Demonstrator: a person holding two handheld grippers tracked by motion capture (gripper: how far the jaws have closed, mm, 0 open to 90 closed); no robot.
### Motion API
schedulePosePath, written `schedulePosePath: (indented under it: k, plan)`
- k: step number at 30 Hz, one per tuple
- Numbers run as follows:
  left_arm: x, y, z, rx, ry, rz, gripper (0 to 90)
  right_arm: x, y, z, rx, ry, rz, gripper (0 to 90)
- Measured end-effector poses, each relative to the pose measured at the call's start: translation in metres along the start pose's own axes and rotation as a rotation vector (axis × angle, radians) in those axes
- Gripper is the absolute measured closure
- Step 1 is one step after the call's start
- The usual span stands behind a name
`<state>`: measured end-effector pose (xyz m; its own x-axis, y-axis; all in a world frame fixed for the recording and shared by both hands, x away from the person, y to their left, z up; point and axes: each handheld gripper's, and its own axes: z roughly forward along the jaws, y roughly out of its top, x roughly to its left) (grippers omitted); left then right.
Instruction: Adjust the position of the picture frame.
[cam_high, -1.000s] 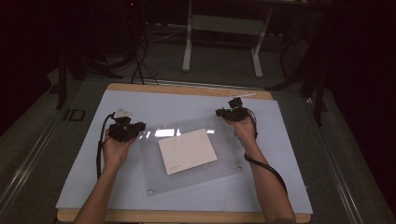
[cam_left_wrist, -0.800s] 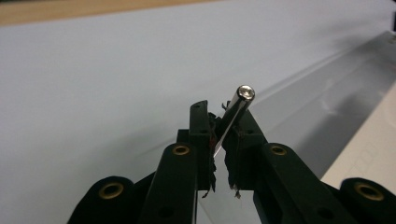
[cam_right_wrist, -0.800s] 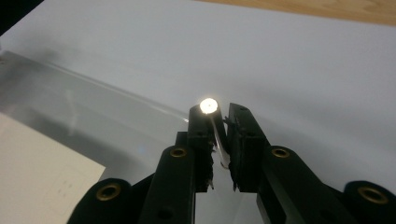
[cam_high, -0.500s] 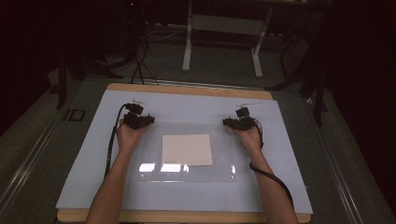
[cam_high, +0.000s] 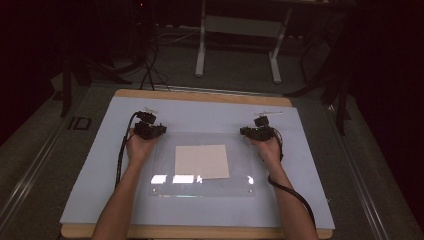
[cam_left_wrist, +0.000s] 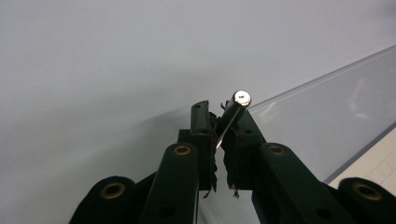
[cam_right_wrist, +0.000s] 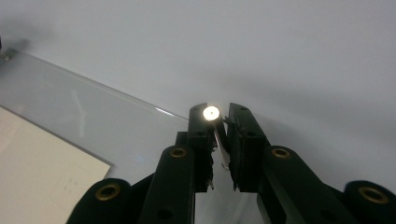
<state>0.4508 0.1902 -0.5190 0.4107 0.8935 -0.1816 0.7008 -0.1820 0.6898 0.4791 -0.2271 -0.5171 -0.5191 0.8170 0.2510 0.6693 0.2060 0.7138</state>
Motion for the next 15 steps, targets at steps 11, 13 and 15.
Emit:
schedulePosePath:
  k: [11, 13, 15]
  plan:
    - [0.003, -0.002, 0.001, -0.012, -0.025, -0.031, 80.2, 0.001, 0.0, 0.0, 0.004, -0.007, -0.011, 80.4]
    - [0.006, -0.006, 0.001, -0.03, -0.03, -0.078, 74.7, 0.001, -0.001, 0.0, -0.001, -0.005, -0.015, 80.2]
    - [0.009, -0.009, -0.001, -0.042, -0.029, -0.108, 67.1, 0.001, -0.001, 0.0, -0.001, -0.006, -0.019, 80.2]
